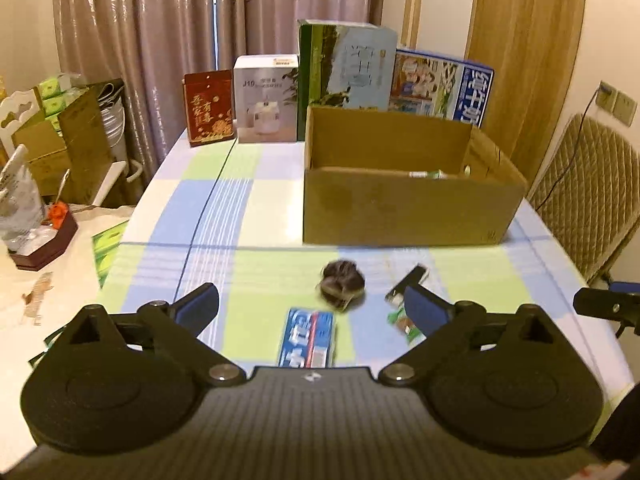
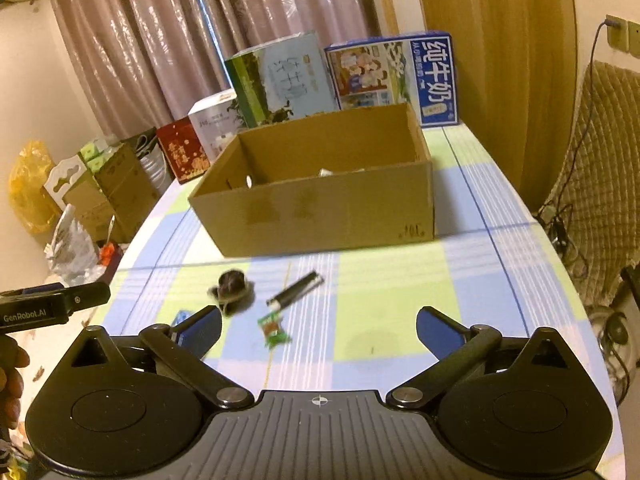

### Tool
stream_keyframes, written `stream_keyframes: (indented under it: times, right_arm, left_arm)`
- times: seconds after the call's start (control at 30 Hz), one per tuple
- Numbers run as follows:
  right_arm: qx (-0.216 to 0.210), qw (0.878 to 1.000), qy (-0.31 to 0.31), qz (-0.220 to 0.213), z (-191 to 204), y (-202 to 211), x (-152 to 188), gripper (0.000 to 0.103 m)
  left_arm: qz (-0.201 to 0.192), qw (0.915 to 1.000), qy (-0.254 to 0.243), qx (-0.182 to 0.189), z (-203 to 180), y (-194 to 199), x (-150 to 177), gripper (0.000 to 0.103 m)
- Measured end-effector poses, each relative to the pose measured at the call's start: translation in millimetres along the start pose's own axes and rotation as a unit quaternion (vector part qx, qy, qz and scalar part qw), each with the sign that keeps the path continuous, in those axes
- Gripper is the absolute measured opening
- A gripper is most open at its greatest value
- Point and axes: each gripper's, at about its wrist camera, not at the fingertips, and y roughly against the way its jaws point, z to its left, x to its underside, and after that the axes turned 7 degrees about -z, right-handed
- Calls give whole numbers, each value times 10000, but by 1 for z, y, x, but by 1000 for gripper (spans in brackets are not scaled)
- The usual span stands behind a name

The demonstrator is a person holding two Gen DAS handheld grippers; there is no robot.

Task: Organize objects
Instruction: 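Move both tools back from the box toward the remaining items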

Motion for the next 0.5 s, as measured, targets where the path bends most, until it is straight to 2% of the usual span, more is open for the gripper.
stream_keyframes:
  times: [0.5]
  right_arm:
    - [45, 9998, 98, 193, 7, 16, 42, 101]
  left_arm:
    - [251, 9995, -54, -162, -6, 30, 48, 102]
